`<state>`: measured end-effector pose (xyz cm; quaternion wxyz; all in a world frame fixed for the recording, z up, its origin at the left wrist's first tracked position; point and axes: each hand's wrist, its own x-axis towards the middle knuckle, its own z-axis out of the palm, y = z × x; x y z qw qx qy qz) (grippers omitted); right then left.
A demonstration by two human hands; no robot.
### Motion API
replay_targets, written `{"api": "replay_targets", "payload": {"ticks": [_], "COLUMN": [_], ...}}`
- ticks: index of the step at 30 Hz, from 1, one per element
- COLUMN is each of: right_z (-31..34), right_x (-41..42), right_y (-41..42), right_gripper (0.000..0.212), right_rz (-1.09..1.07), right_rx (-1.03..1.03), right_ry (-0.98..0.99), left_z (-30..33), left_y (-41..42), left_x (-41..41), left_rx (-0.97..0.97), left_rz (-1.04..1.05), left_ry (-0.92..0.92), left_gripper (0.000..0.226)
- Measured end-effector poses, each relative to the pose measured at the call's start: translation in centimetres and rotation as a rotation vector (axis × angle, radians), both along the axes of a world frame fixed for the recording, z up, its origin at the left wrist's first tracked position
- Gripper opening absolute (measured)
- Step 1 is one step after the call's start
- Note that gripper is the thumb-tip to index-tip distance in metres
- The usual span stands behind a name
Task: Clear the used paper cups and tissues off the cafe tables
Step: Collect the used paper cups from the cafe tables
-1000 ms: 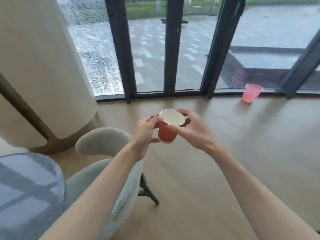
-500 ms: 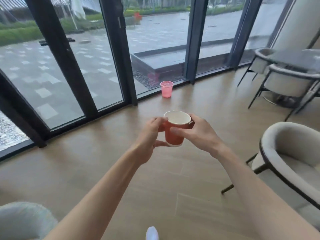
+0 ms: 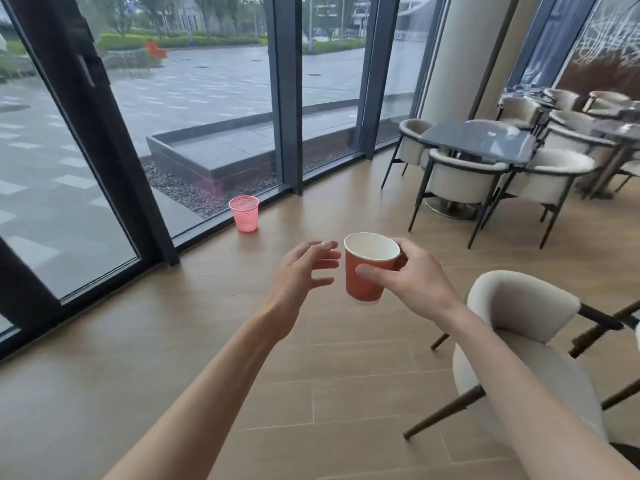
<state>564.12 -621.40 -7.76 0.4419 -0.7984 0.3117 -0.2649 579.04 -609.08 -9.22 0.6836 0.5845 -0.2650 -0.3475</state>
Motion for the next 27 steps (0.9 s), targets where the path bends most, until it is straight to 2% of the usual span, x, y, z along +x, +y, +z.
{"api": "replay_targets", "payload": {"ticks": [2, 10, 16, 27], "right_z": [0.4, -0.8, -2.0, 0.2], "right_x": [1.2, 4.0, 5.3, 7.1], "right_y": [-2.9, -16.3, -30.2, -54.9], "right_gripper": [0.046, 0.047, 0.048, 0.056], "right_rz": [-0.041, -0.179, -0.239, -0.319], "right_rx": [-0.001, 0.01, 0.001, -0.034], "right_ry": [-0.002, -0.04, -0.082, -0.114], "left_z": [0.7, 0.1, -0.7, 2.3], "left_y": [-3.3, -18.3, -32.8, -58.8], "left_x": [1.9, 5.7, 7.4, 9.9], "left_rx": [-0.016, -0.029, -0.015, -0.057], "left_rz": [-0.007, -0.147, -0.209, -0.315], "left_ry": [-0.022, -0.103, -0.152, -0.176], "left_gripper": [0.019, 0.023, 0.023, 0.026]}}
